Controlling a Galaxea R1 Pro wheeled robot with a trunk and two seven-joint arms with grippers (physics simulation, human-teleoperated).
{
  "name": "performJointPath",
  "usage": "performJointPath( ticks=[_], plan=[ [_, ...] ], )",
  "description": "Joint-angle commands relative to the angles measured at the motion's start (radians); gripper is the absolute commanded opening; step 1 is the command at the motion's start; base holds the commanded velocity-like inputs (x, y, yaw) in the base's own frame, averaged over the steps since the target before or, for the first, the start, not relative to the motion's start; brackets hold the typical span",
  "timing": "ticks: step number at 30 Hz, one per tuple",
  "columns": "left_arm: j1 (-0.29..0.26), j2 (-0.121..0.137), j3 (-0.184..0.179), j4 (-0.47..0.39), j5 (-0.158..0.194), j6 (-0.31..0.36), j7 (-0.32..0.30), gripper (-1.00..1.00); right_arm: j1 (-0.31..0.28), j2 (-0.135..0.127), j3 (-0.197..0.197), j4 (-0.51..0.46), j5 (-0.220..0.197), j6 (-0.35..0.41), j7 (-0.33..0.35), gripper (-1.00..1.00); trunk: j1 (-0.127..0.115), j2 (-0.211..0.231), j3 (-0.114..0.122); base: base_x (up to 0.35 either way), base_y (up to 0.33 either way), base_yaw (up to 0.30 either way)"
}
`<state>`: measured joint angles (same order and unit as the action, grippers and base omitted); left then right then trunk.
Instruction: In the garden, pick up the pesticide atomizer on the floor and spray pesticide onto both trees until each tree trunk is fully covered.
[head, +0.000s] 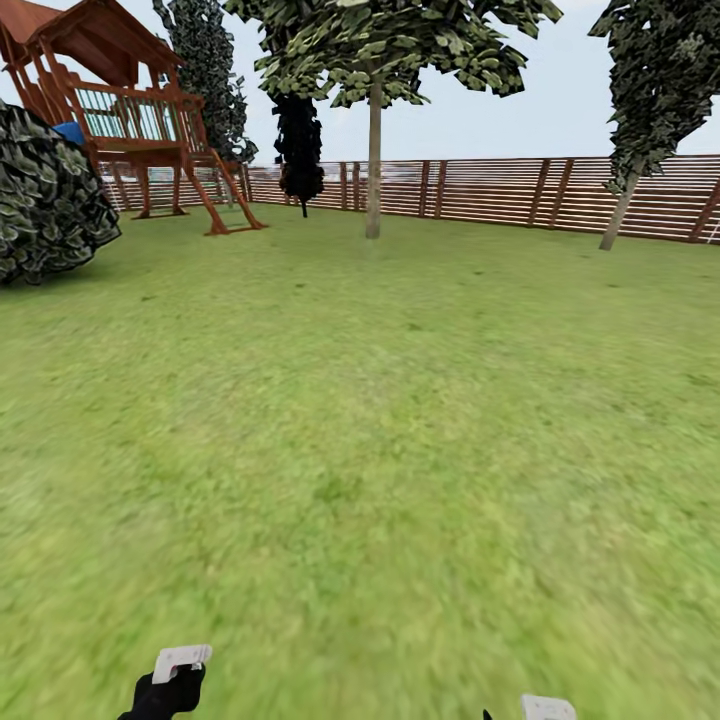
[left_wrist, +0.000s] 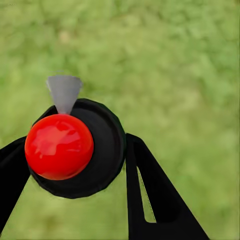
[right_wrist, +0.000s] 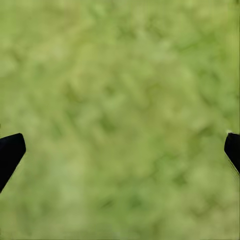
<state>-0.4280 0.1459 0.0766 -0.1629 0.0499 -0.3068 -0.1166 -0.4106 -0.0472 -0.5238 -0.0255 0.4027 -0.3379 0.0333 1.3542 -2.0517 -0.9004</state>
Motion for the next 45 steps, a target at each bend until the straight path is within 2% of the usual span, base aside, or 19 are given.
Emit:
performJointPath(
  ticks=[1,45],
  plan=[
    [0.0,0.0,0.008,0.001,0.005,-0.001,-0.01,-1.0,-0.001,0.0,-0.009,0.001,0.005,-0.003,0.003,1.0,0.0,0.0,-0.001,0.339,0.0,0.0],
    [-0.001,0.0,0.006,0.0,0.005,-0.002,-0.011,-1.0,-0.001,0.0,-0.009,0.001,0.005,-0.003,0.003,1.0,0.0,0.0,-0.001,0.339,0.0,0.0]
  ],
)
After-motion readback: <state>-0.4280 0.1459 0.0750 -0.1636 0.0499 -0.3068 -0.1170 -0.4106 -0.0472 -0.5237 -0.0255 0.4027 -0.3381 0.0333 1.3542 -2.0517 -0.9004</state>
